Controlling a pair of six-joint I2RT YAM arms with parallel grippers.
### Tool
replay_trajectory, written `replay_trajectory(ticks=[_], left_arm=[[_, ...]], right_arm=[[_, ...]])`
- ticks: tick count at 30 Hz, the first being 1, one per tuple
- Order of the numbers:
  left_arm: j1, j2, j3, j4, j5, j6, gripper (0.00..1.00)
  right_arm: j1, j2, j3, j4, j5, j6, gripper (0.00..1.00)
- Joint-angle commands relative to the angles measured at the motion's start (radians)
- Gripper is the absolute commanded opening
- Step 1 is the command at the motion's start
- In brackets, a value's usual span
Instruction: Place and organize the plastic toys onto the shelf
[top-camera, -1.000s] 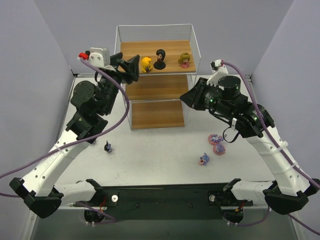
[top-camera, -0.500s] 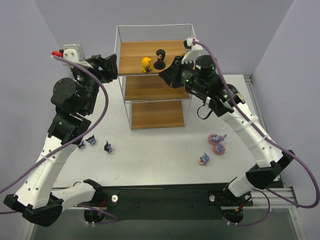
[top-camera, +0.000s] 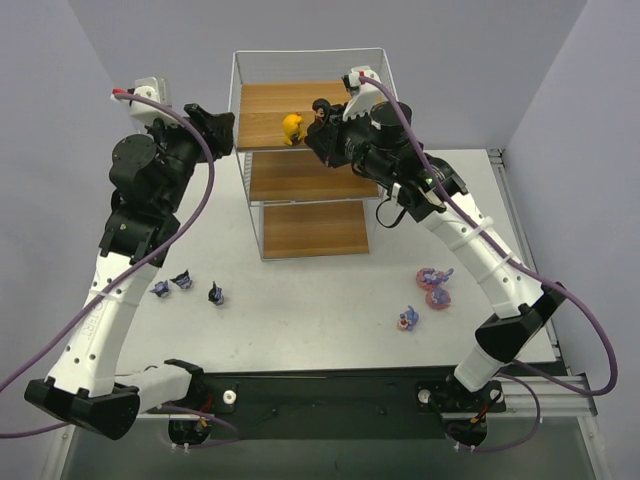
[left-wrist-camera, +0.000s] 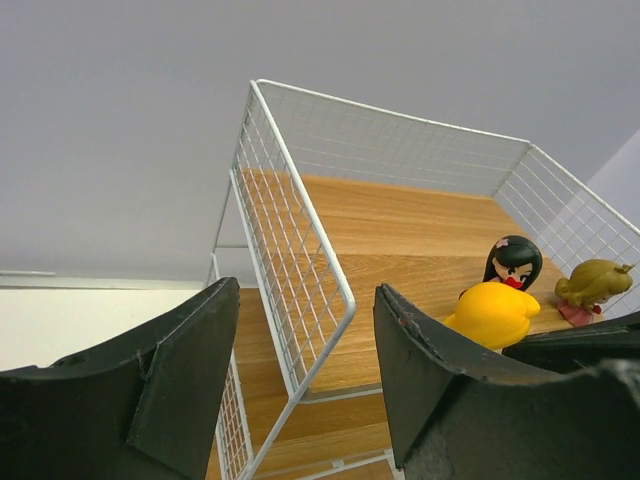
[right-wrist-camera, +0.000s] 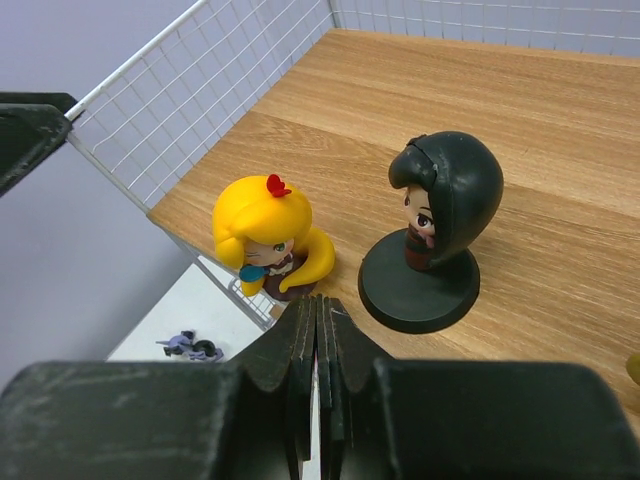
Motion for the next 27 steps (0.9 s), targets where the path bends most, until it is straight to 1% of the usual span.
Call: replay_trajectory(ticks=[1, 11, 19, 27], left_arm=[[0.025, 0.028, 0.056, 0.053, 0.103, -0.027, 0.66], [0.057, 0.049, 0.054, 0.085, 0.162, -0.038, 0.65], [0.071, 0.065, 0.045, 0.111, 0.203, -0.049, 0.52], [0.071, 0.075, 0.043, 0.128, 0.231, -0.054, 0.45]], right_arm=[[0.005, 0.015, 0.049, 0.074, 0.008, -0.018, 0.0], [0.004, 0.054, 0.066, 0.076, 0.004, -0.01, 0.0], [0.008, 0.048, 0.04, 0.082, 0.013, 0.005, 0.0], [0.035, 0.044, 0.02, 0.1, 0.033, 0.011, 0.0]])
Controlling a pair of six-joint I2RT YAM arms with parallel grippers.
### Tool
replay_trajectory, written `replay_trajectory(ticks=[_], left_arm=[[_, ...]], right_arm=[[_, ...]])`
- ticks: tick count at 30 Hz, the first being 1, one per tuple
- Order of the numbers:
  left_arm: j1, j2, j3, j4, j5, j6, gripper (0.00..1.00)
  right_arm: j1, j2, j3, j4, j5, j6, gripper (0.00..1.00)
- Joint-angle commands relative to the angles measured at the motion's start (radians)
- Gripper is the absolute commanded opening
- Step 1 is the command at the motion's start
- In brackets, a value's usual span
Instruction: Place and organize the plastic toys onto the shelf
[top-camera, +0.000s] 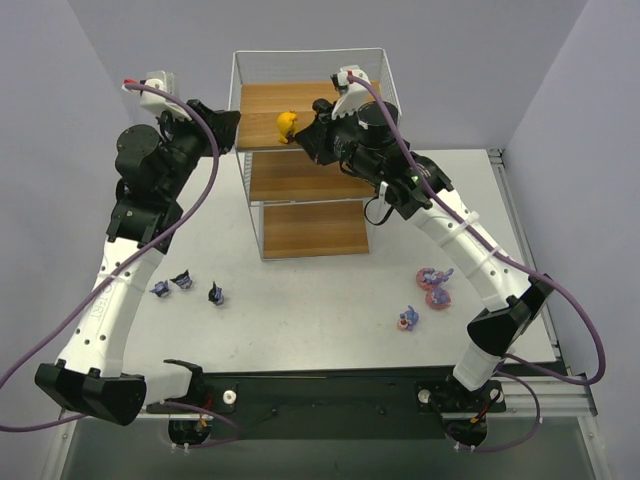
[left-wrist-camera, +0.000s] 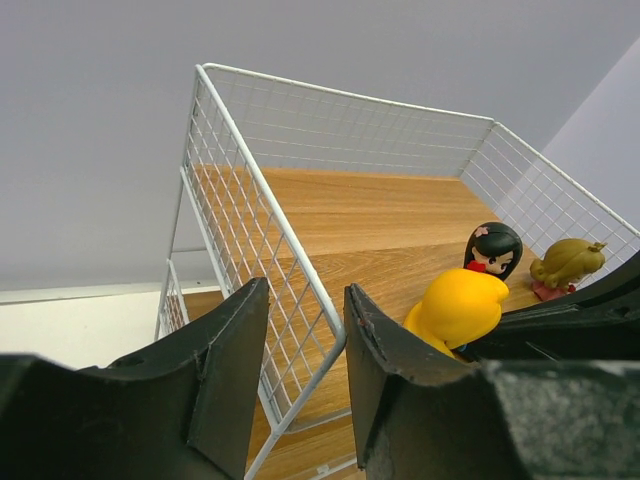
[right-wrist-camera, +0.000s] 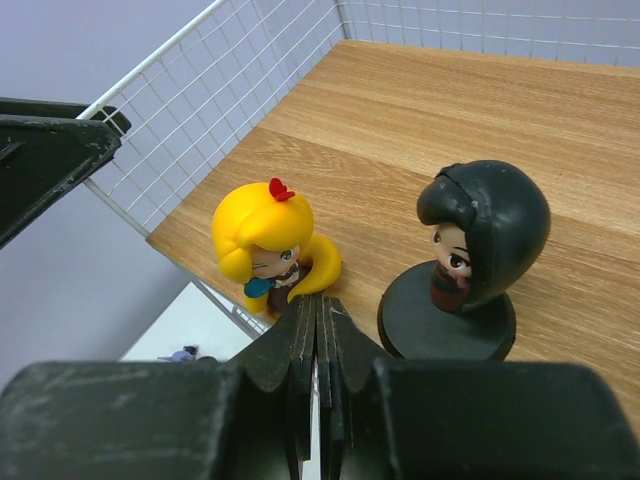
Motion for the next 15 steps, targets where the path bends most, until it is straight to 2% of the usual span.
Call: replay_trajectory(ticks=[1, 15], left_arm=[[0.008, 0.009, 0.041, 0.067, 0.034, -0.008, 0.45], [0.01, 0.019, 0.042, 0.061, 0.034, -0.004, 0.41]], right_arm=[[0.015, -0.011, -0.005, 0.05, 0.018, 0.005, 0.0], [0.049, 0.001, -0.016, 0.065, 0.064, 0.014, 0.0]])
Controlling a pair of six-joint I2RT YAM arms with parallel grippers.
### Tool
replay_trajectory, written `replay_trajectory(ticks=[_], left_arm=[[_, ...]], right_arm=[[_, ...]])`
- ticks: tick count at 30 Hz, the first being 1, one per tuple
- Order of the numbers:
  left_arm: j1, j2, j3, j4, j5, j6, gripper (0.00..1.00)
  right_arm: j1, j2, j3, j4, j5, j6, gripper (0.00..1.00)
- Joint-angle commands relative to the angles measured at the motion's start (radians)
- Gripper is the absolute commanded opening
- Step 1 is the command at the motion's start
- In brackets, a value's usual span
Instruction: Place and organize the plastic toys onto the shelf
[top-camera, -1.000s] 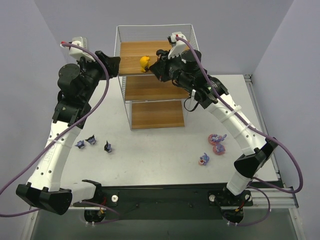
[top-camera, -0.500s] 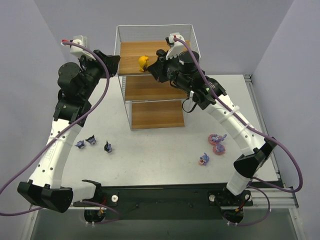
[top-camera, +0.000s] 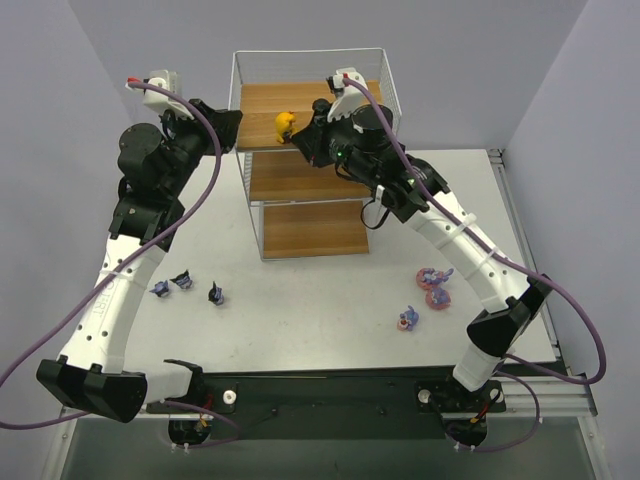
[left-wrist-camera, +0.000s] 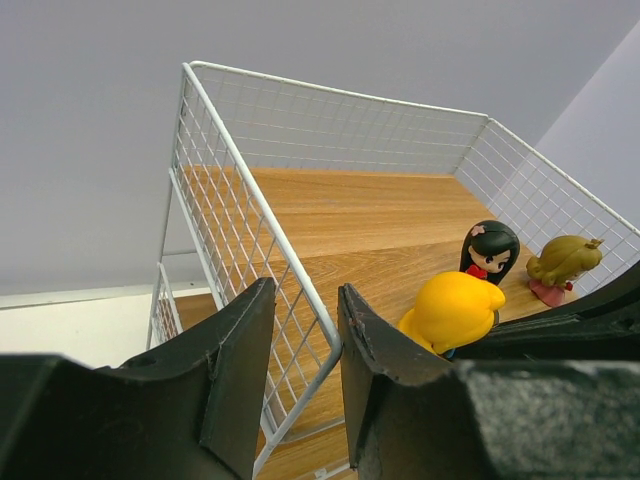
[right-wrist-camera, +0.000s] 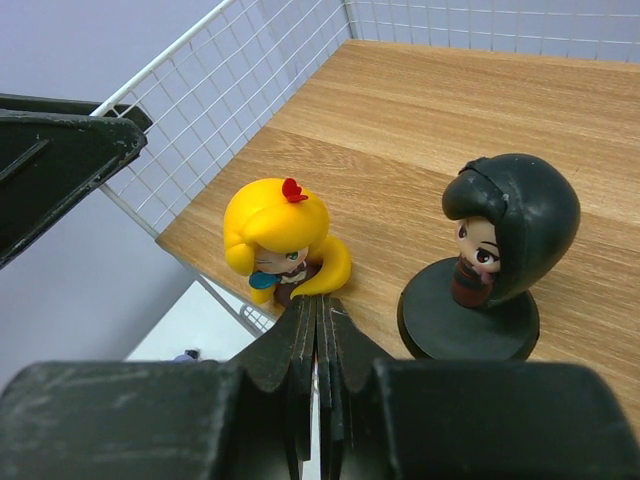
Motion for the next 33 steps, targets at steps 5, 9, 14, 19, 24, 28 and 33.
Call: replay_trajectory(ticks=[5, 9, 14, 19, 24, 28, 33], left_arm=[[0.014, 0.008, 0.041, 0.044, 0.01, -0.004, 0.41], [0.016, 0.011, 0.039, 0.045, 0.013, -0.005, 0.41], [0.016, 0.016, 0.039, 0.05, 0.013, -0.005, 0.41], [0.02, 0.019, 0.041, 0.048, 0.013, -0.005, 0.41], [0.022, 0.025, 0.044, 0.05, 0.014, -0.007, 0.41], [0.023, 0.028, 0.047, 0.048, 0.013, -0.005, 0.41], [0.026, 0.033, 0.044, 0.05, 0.013, -0.005, 0.38]], right_arm=[[0.044, 0.003, -0.034, 0.079, 0.06, 0.015, 0.0], [0.056, 0.021, -0.024, 0.083, 0.085, 0.015, 0.0], [0.07, 0.038, -0.018, 0.088, 0.161, 0.013, 0.0], [0.085, 0.06, -0.001, 0.088, 0.234, 0.016, 0.0], [0.108, 0.08, 0.014, 0.094, 0.296, 0.01, 0.0], [0.122, 0.081, 0.014, 0.097, 0.333, 0.021, 0.0], [0.139, 0.054, -0.011, 0.103, 0.364, 0.018, 0.0]])
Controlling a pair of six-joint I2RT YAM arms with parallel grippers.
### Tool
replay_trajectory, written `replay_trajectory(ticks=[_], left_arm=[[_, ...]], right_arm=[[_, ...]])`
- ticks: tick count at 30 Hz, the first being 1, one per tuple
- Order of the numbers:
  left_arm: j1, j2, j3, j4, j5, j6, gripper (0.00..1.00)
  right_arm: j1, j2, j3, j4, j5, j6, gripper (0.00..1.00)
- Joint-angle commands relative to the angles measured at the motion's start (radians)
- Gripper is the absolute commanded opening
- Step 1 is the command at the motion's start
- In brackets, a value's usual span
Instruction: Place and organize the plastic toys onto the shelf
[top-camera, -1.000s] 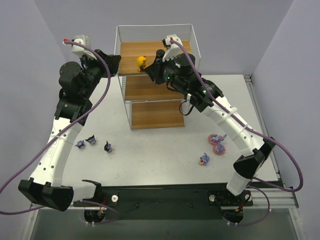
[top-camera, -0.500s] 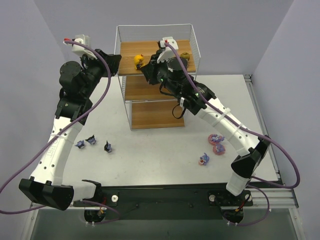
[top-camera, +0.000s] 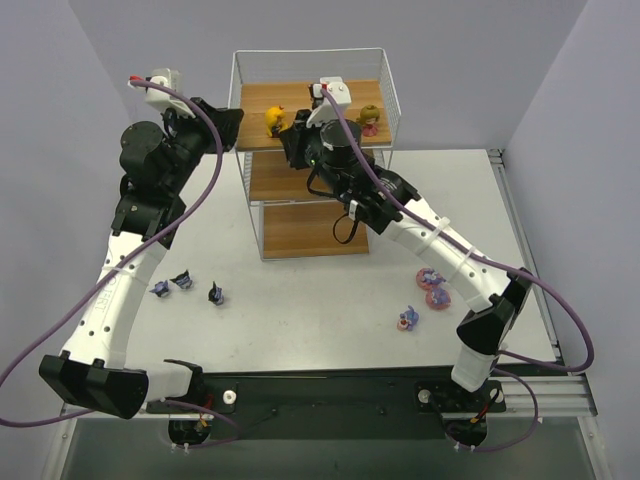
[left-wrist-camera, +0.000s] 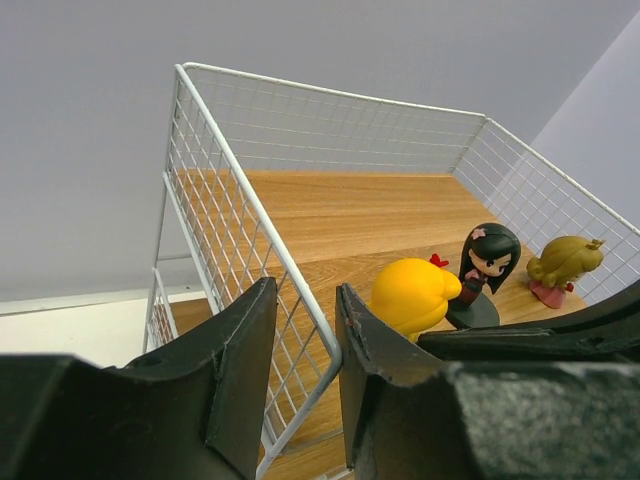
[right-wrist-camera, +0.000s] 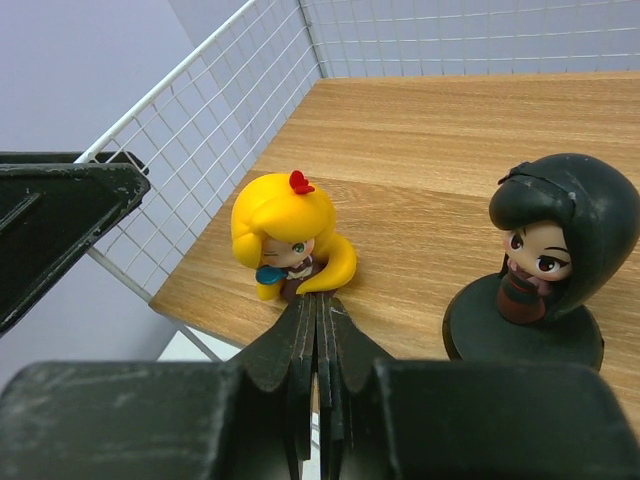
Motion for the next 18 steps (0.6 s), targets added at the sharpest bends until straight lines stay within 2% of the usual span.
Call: replay_trajectory(ticks=[1, 5, 13, 18], left_arm=[[0.017, 0.015, 0.042, 0.026, -0.011, -0.003, 0.37], [0.02, 0.016, 0.038, 0.026, -0.009, -0.005, 0.26], [0.02, 0.021, 0.03, 0.065, 0.009, -0.014, 0.24], [0.018, 0.019, 0.018, 0.083, 0.03, -0.023, 0.1]], right_arm=[[0.02, -0.012, -0.016, -0.016, 0.052, 0.006, 0.0], [0.025, -0.02, -0.017, -0.03, 0.047, 0.011, 0.0], [0.028, -0.004, -0.005, -0.033, 0.023, 0.018, 0.0], [0.031, 0.016, 0.018, -0.036, 0.015, 0.018, 0.0]])
